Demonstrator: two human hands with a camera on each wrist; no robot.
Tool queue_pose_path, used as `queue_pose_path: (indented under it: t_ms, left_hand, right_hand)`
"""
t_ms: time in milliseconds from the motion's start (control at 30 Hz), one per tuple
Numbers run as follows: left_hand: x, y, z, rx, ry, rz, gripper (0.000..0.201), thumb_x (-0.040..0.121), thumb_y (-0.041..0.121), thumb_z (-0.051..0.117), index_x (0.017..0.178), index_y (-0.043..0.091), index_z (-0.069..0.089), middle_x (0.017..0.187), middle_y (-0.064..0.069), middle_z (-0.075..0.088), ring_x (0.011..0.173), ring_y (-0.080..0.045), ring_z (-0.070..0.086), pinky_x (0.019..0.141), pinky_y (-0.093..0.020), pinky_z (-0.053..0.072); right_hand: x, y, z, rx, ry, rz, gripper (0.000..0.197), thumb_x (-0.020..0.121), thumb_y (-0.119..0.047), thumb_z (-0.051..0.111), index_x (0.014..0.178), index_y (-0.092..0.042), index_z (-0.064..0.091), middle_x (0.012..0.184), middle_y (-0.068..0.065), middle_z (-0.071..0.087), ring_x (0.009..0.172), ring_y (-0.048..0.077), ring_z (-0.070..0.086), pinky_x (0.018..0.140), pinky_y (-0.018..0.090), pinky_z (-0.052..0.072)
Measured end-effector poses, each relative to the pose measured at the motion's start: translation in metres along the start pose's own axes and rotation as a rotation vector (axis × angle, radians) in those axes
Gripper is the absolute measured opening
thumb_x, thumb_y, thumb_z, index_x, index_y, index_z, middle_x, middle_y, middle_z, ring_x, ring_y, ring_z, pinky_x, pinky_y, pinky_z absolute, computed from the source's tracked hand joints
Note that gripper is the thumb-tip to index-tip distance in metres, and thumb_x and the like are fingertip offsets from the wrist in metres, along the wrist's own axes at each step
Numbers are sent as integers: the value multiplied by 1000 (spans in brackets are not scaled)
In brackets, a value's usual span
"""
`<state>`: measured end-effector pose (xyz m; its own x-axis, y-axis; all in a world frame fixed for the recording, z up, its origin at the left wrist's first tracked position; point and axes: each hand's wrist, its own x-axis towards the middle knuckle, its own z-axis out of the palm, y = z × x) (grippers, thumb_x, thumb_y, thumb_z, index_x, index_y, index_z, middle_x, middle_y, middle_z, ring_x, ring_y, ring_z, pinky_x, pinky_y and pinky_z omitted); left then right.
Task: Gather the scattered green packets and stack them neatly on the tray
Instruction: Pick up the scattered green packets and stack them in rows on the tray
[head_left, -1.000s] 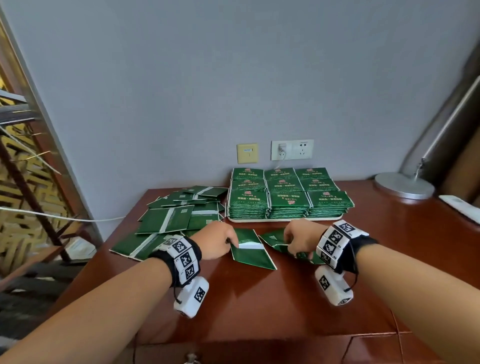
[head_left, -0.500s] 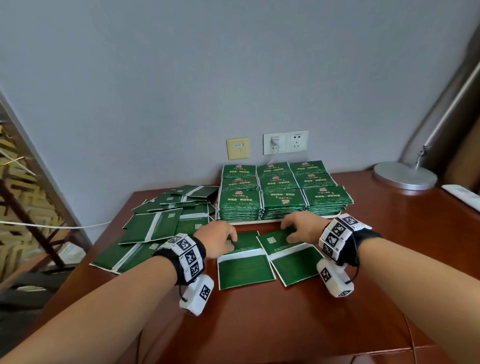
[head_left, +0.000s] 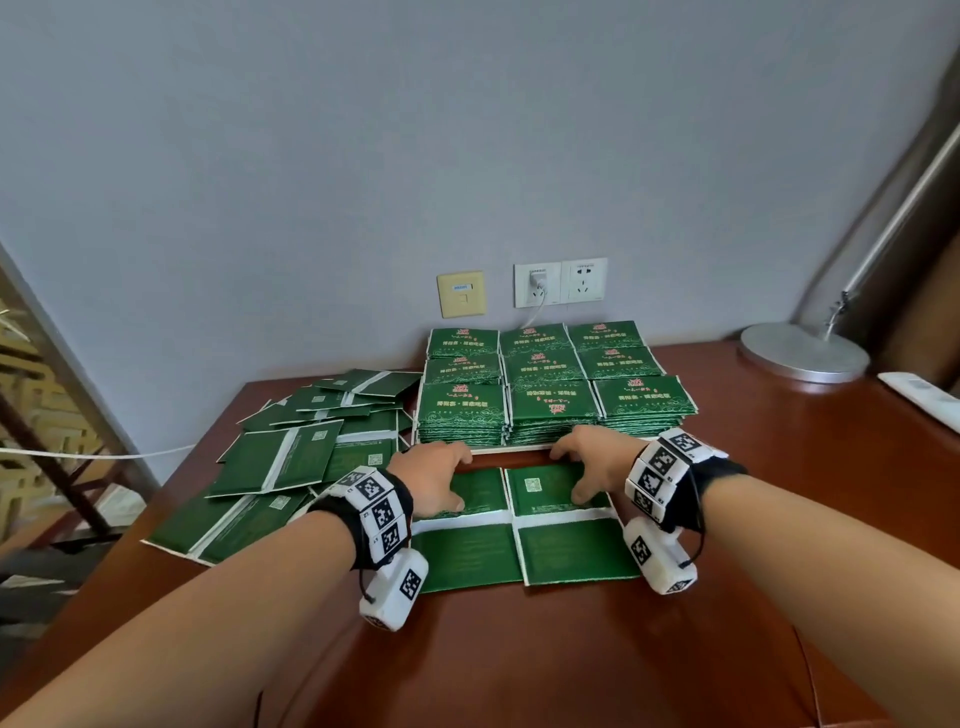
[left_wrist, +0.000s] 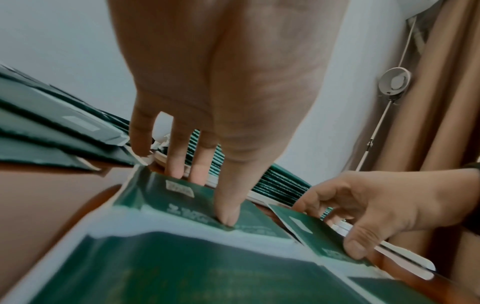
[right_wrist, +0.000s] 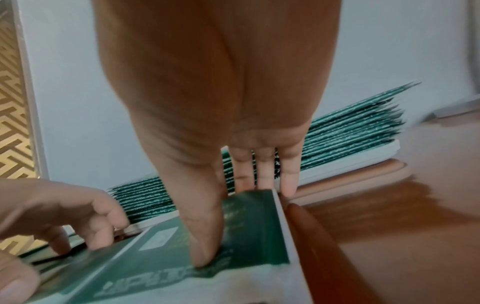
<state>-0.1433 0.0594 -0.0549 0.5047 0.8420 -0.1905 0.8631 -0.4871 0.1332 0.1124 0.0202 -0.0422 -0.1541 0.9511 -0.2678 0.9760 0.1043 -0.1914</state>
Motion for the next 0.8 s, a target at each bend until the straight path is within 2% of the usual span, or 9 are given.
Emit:
queue_pose_path:
  t_ms: [67, 133, 200, 267, 333, 433, 533, 667, 800]
  left_hand:
    - [-1, 2, -1, -19, -5, -22, 77, 79, 35, 78, 145, 23, 40, 134, -2, 53, 119, -24, 53, 103, -45, 43]
    - [-3, 3, -3, -39, 13, -29, 80, 76, 33, 82, 144, 17, 44, 137, -3, 53, 122, -24, 53, 105, -44, 43]
    - [-6, 6, -3, -31, 62, -18, 70, 75, 30, 84, 136, 14, 54, 132, -2, 56, 118, -23, 55, 104, -41, 45]
    - [-9, 8, -4, -61, 120, -1, 53, 75, 25, 84, 122, 14, 62, 122, 1, 59, 107, -19, 57, 98, -35, 48]
    - [-12, 9, -8, -92, 160, 10, 37, 78, 19, 81, 109, 17, 61, 110, 3, 58, 97, -17, 56, 88, -31, 48]
    - [-18, 14, -18, -56, 189, 34, 25, 82, 13, 73, 93, 23, 53, 99, 4, 56, 89, -18, 55, 76, -30, 45]
    - [-25, 18, -24, -35, 204, 67, 18, 84, 10, 66, 93, 21, 54, 95, 6, 55, 87, -18, 54, 71, -30, 41]
    - [-33, 26, -20, -40, 169, 112, 18, 84, 11, 65, 90, 24, 53, 94, 7, 55, 87, -17, 55, 69, -29, 40]
    - [-41, 32, -15, -76, 89, 119, 20, 83, 21, 74, 97, 19, 60, 101, 3, 62, 90, -18, 60, 80, -33, 50]
  right_hand:
    - [-2, 1, -1, 16, 10, 31, 73, 71, -25, 83, 136, -13, 52, 129, 5, 56, 115, 24, 55, 95, 29, 45]
    - [-7, 3, -4, 37, 24, 53, 65, 71, -24, 83, 130, -12, 57, 126, 5, 60, 111, 23, 57, 95, 30, 48]
    - [-14, 2, -9, 61, 50, 54, 54, 73, -21, 82, 122, -12, 61, 118, 4, 63, 105, 22, 59, 91, 32, 50]
    - [-21, 3, -15, 80, 97, 49, 39, 73, -16, 80, 109, -15, 65, 106, 3, 64, 96, 20, 61, 82, 30, 52]
    - [-26, 3, -20, 96, 150, 52, 28, 74, -11, 77, 95, -20, 62, 95, -1, 63, 88, 18, 60, 74, 27, 50]
    - [-34, 3, -24, 102, 187, 64, 26, 75, -8, 75, 89, -22, 58, 90, -4, 60, 84, 17, 58, 70, 25, 46]
    - [-39, 1, -22, 100, 194, 59, 24, 75, -8, 73, 88, -22, 58, 90, -4, 60, 85, 17, 59, 70, 25, 48]
    - [-45, 0, -12, 103, 159, 53, 23, 74, -8, 72, 84, -23, 58, 85, -6, 59, 82, 17, 59, 64, 23, 45]
    - [-51, -2, -5, 93, 99, 30, 27, 69, -20, 82, 78, -27, 57, 81, -9, 58, 77, 14, 57, 61, 23, 44]
